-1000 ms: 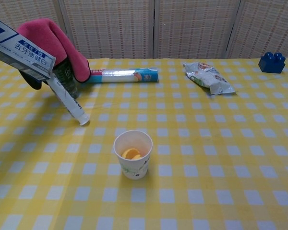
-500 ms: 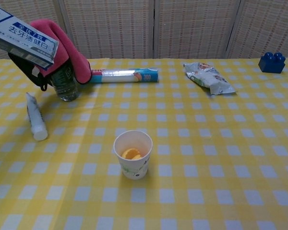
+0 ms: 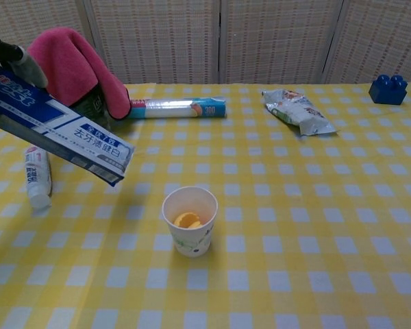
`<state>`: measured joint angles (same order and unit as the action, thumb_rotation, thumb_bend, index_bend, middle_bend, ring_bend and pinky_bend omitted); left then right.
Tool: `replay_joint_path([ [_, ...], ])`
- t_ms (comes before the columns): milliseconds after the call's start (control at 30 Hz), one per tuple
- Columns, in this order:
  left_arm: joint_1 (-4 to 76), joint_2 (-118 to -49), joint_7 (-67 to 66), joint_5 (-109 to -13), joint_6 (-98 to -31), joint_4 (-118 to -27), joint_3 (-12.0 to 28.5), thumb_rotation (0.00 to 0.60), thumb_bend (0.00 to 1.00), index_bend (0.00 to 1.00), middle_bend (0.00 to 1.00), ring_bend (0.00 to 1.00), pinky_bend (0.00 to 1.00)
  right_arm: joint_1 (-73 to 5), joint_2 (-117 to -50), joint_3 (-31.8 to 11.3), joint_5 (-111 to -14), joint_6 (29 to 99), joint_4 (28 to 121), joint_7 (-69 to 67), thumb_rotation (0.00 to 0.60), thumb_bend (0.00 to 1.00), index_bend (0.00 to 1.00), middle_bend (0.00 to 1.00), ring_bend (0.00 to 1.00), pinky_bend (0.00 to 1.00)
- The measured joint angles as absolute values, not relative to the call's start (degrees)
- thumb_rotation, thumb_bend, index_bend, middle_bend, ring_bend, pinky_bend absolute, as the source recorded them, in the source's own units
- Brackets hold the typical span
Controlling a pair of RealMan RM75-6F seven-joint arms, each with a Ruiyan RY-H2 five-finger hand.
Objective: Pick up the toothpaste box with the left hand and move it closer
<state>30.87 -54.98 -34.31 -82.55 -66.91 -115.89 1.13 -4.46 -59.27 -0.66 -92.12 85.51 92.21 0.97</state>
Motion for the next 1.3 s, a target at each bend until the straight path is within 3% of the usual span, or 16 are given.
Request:
replay_joint_path([
  [333,31.3,-61.3,-32.6,-78.3,-63.3,-111.7,0.9,0.600,0.40,0.34,0.42,0.28,0.15,-4.7,-59.4,-0.7,-92.0,85.1,92.0,0.7,0.600,0.32,0.38,0.31,0.23,0.30],
  [633,29.9,-62.8,-34.9,-74.9,-63.6,-111.2,-0.2,0.600,0.40,0.30,0.41,0.28,0.15,-4.7,-59.5,-0.8,-91.8,84.9,91.8,0.7,0.600,0.32,0.38,0.31,0.23,0.30],
  [733,29.6,-61.9,-36.0,-74.2,-63.3,-112.3,-1.1,0.600,0.40,0.11,0.22,0.21,0.15,-4.8,-59.6,-0.7,-91.7,84.7,91.8,0.7,0.600,0.32,0.38,0.31,0.23,0.30],
  [767,29.5,-61.5,-36.4,-73.7,-63.0,-112.8,-1.3,0.600,0.40,0.03,0.09,0.13,0.15,-4.9,-59.6,-0.8,-91.7,84.6,91.8,0.7,0.600,0.32,0.38,0.31,0.23,0.30],
  [833,29.5,-60.5,-37.4,-72.0,-62.5,-114.5,-1.6,0.600,0.39,0.00,0.00,0.02,0.15,-5.0,-59.6,-0.8,-91.8,84.6,91.8,0.7,0.600,0.32,0.38,0.31,0.23,0.30],
  [1067,28.1,-58.0,-39.2,-69.4,-64.9,-119.2,-2.3,0.600,0.35,0.00,0.00,0.00,0.10,-4.9,-59.5,-0.8,-91.8,84.7,91.6,0.5,0.600,0.32,0.38,0.31,0.23,0.30],
  [1300,24.9,-57.3,-36.6,-73.1,-70.8,-118.7,-2.4,0.600,0.35,0.00,0.00,0.00,0.09,-4.8,-59.0,-0.8,-91.9,85.0,91.5,0.1,0.600,0.32,0.38,0.31,0.23,0.30],
])
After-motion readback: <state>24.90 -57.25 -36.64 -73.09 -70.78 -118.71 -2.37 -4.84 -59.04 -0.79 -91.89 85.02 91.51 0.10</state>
